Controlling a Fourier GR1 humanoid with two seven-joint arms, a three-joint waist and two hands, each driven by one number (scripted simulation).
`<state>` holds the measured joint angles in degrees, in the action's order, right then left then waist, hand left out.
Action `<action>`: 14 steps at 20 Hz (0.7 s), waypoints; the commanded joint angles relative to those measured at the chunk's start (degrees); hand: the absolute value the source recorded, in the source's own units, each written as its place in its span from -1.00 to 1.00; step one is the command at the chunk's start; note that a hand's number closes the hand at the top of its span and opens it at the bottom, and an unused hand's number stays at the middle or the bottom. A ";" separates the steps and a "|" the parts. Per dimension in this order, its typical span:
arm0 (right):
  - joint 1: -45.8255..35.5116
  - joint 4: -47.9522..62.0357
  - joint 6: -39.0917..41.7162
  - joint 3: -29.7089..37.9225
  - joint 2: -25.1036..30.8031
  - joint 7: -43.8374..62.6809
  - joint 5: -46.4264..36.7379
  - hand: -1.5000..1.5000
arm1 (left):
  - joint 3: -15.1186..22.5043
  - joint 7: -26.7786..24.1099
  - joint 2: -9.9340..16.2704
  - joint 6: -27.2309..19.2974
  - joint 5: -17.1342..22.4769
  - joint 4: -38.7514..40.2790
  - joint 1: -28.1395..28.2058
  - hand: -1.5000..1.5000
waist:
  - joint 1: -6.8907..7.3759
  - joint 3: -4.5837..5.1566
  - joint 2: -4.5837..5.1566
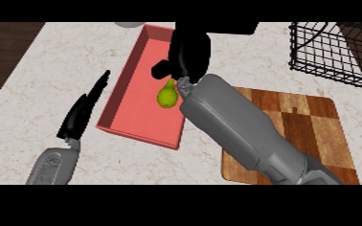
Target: Pick the pear from the cutting board and place it in the cardboard box
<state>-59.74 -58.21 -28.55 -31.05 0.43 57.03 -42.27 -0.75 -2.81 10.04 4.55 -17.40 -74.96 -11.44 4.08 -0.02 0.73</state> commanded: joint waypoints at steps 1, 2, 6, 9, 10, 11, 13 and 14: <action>3.29 -0.34 -15.48 1.18 -0.41 0.66 2.75 -1.00 | -1.15 -0.76 0.70 -0.06 0.40 0.85 -0.30 0.00 | -0.78 0.00 0.09; 3.01 0.54 -18.31 0.55 -0.41 1.17 3.12 -1.00 | -0.51 0.10 -0.10 -0.15 0.30 0.21 -0.53 0.00 | -0.45 0.00 0.05; 5.89 -1.66 -26.80 2.74 -0.41 -1.83 3.07 -1.00 | -1.51 0.96 0.10 -0.51 0.71 0.09 0.05 0.00 | -2.12 -0.02 -0.36; 9.17 -1.02 -33.09 2.60 -0.41 -6.82 2.88 -1.00 | -1.89 0.57 0.93 -0.19 0.87 -1.27 1.78 0.00 | -2.37 -0.02 -0.39; 10.29 -2.54 -33.54 2.76 -0.41 -6.79 1.65 -1.00 | -2.02 -1.75 1.06 -1.41 0.02 -0.51 3.18 0.00 | -3.08 0.00 -0.58; 11.93 -4.70 -35.80 1.92 -0.41 -7.40 0.63 -1.00 | -2.40 0.23 0.81 -0.95 0.54 0.58 1.16 0.00 | -3.63 0.00 -0.65; 16.58 -8.31 -34.74 3.65 -0.29 -10.64 -0.47 -1.00 | -1.95 0.22 0.58 -1.61 -0.14 -0.87 2.94 0.00 | -4.40 -0.01 -0.90; 17.53 -6.60 -35.59 4.80 0.23 -15.60 2.61 -1.00 | -3.59 1.19 2.27 0.35 1.56 -1.14 0.97 0.00 | -3.83 -0.02 -0.62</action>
<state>-47.27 -62.83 -57.28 -27.54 0.49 46.22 -40.57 -2.76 -2.44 10.94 3.87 -16.92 -75.75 -9.68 0.88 -0.03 0.14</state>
